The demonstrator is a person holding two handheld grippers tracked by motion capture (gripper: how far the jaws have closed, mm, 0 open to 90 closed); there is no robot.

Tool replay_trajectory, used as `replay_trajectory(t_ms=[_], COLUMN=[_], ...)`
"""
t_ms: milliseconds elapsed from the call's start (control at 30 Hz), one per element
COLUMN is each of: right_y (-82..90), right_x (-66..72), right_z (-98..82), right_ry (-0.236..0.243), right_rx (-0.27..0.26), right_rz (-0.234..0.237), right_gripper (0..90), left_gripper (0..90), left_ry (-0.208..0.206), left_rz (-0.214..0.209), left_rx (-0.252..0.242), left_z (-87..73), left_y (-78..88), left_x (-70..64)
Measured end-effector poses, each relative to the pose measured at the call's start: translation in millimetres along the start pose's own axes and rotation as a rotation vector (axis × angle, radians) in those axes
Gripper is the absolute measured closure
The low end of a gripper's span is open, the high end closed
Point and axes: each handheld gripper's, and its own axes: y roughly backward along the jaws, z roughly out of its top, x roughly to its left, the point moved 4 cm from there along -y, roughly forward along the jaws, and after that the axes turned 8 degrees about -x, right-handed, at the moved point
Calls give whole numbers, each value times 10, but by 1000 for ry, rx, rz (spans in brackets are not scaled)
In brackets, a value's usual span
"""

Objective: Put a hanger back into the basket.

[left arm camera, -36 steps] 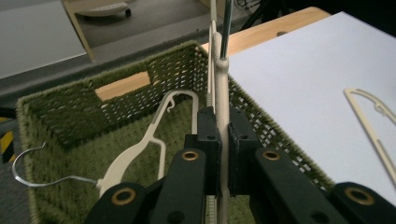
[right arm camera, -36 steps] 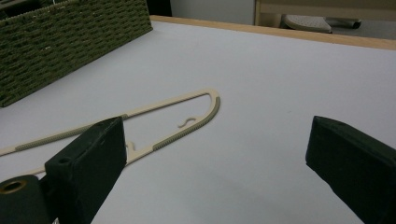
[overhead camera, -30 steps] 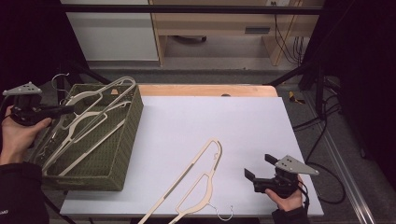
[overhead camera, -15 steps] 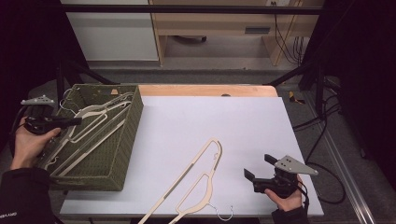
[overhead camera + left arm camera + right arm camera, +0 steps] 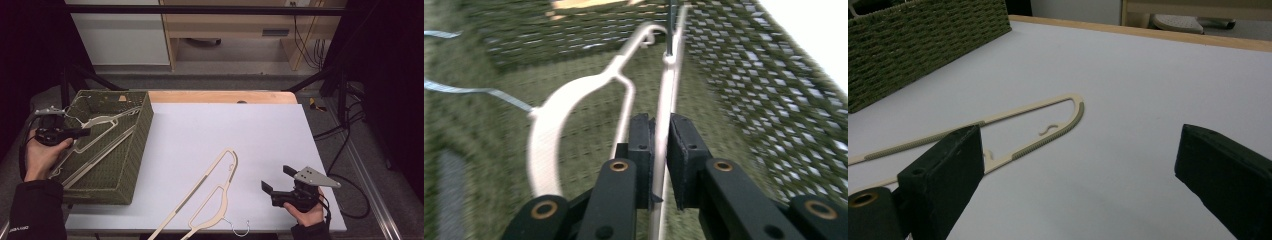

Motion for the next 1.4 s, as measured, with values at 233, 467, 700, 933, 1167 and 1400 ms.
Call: replay_trajectory(t_ms=[233,467,700,933,1167,1400], right_y=[-8,-20,-27,-29,-21,-27], right_x=[-4,5,6,10,29,61], right_z=[-13,-19,-25,-21,-1,6], right_ry=[19,17,23,16,25,26], right_rx=[11,11,14,12,3,4], right_rz=[4,2,7,5,7,21], right_gripper=[61,62,63,63,64,57], left_gripper=[778,719,646,562,447,301], left_ry=[38,69,87,52,-11,-83], left_rz=[137,205,227,201,80,-54], left_rx=[35,107,132,39,-154,-281], left_z=[-116,-222,-297,-184,44,78], left_y=[-23,-18,14,188,394,469], left_x=[156,229,244,73,-461,-1100])
